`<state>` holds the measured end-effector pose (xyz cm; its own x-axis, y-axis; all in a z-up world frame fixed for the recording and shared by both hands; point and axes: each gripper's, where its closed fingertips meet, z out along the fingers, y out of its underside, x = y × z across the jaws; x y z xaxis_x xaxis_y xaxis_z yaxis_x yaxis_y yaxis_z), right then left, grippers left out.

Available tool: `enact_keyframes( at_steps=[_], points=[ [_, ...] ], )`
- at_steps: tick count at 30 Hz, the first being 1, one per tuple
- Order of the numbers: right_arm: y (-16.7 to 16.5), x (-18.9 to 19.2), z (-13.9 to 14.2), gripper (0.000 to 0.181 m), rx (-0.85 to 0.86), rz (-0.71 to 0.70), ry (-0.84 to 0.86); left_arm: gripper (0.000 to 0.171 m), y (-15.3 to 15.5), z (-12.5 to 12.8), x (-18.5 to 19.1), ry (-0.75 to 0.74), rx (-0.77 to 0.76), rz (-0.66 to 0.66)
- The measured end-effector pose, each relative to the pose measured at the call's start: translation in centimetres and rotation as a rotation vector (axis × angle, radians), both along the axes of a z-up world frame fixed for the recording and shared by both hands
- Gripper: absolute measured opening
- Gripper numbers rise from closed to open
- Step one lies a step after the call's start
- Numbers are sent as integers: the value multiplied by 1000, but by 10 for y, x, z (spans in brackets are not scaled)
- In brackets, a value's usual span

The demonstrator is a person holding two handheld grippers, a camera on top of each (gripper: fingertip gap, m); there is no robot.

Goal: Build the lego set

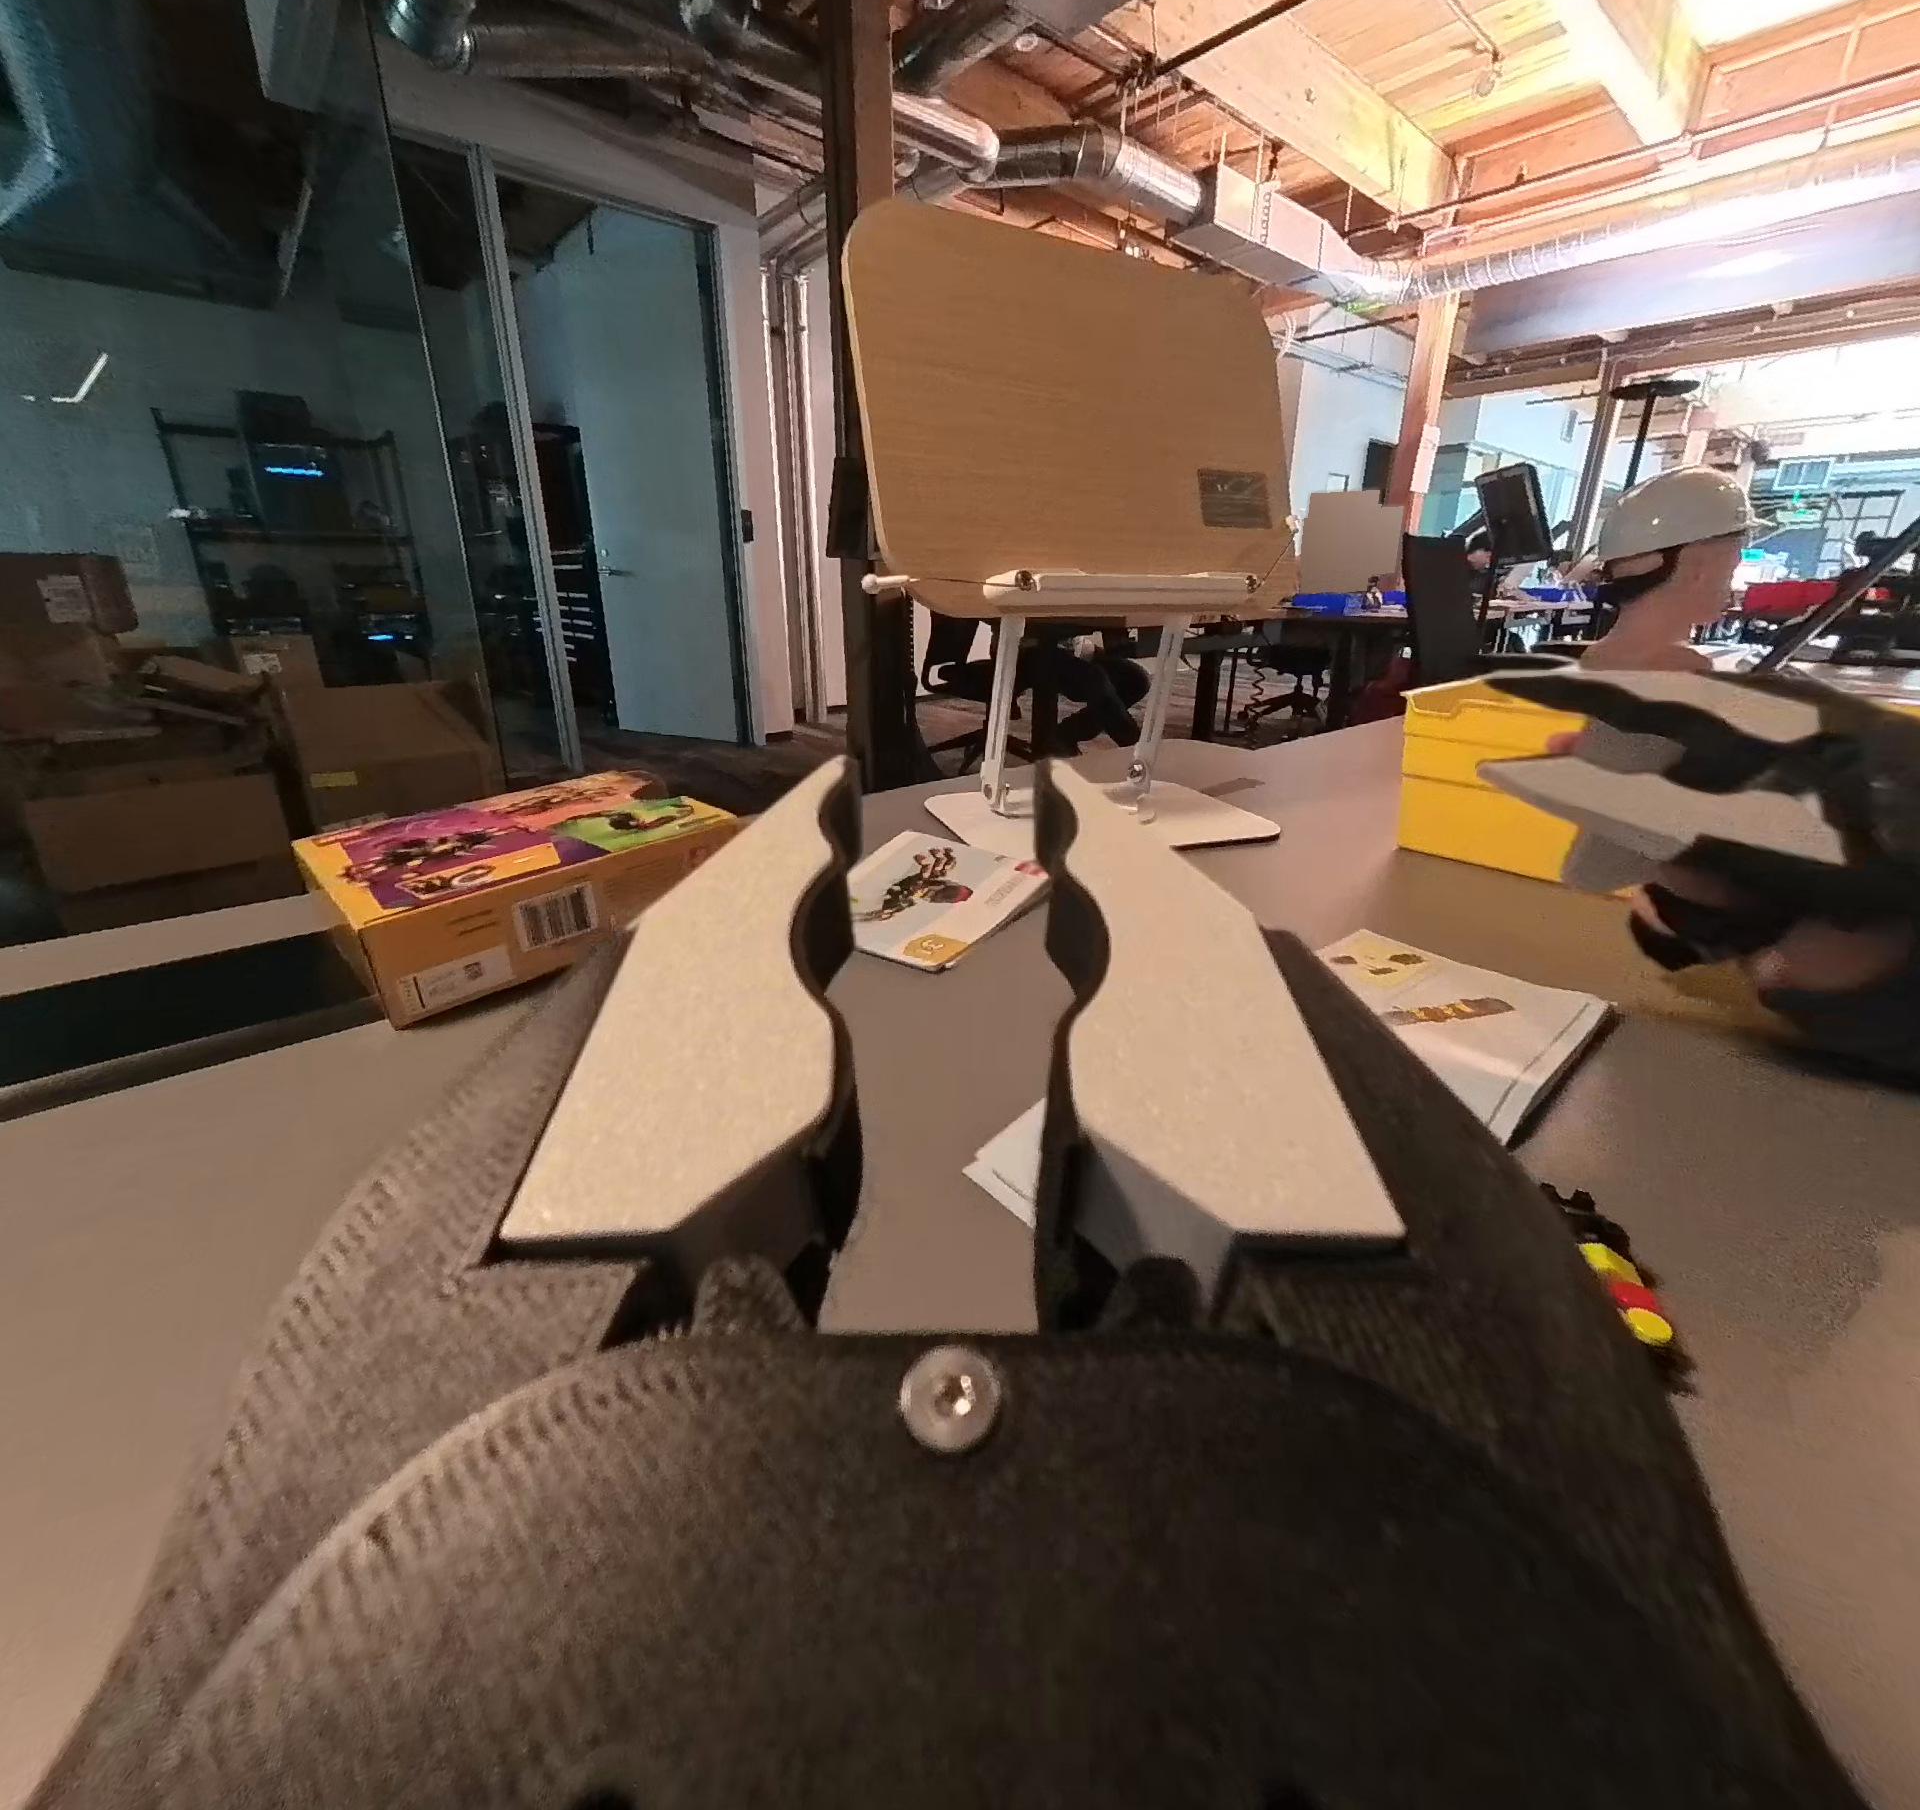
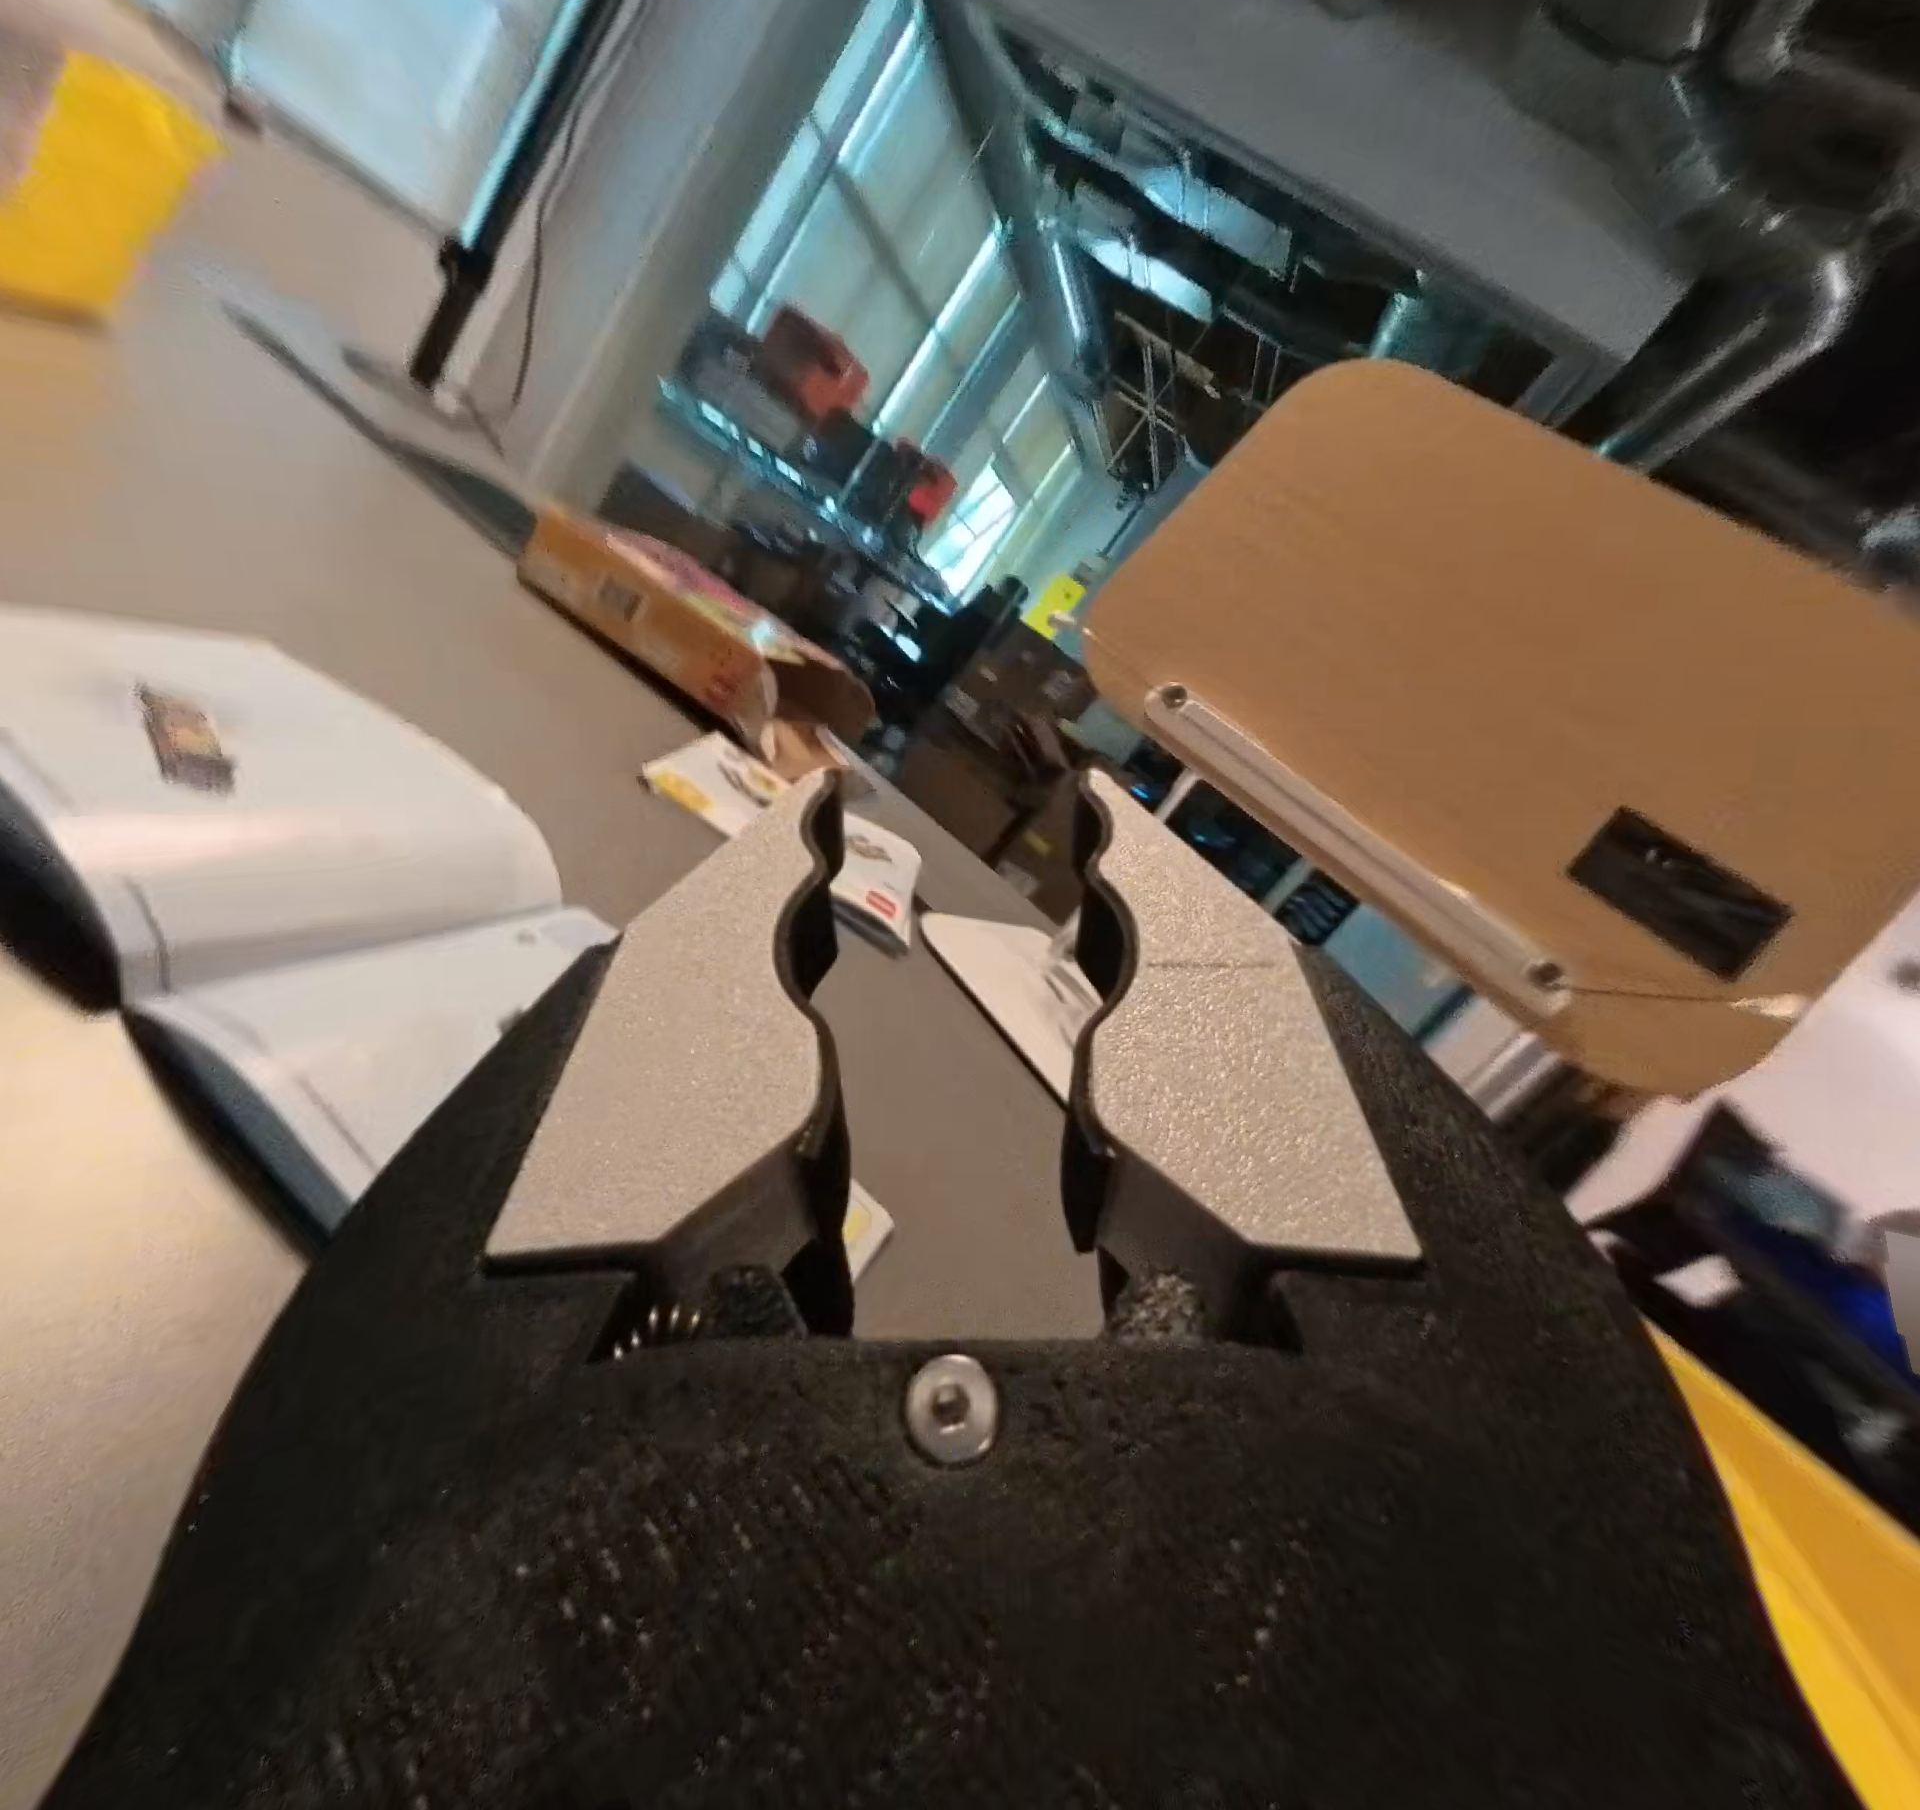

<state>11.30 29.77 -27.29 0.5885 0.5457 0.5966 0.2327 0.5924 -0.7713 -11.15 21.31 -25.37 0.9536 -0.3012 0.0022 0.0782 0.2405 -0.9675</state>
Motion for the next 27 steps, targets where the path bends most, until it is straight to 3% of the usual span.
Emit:
enact_keyframes(
  at_steps=[6,27],
  points=[
    [-8,-16,-17,37,102,12,-161,32,4,-5,0,-6,-33,-8],
    [-22,-29,-32,26,177,44,-296,32,8,-13,6,23,-78,-30]
  ],
)
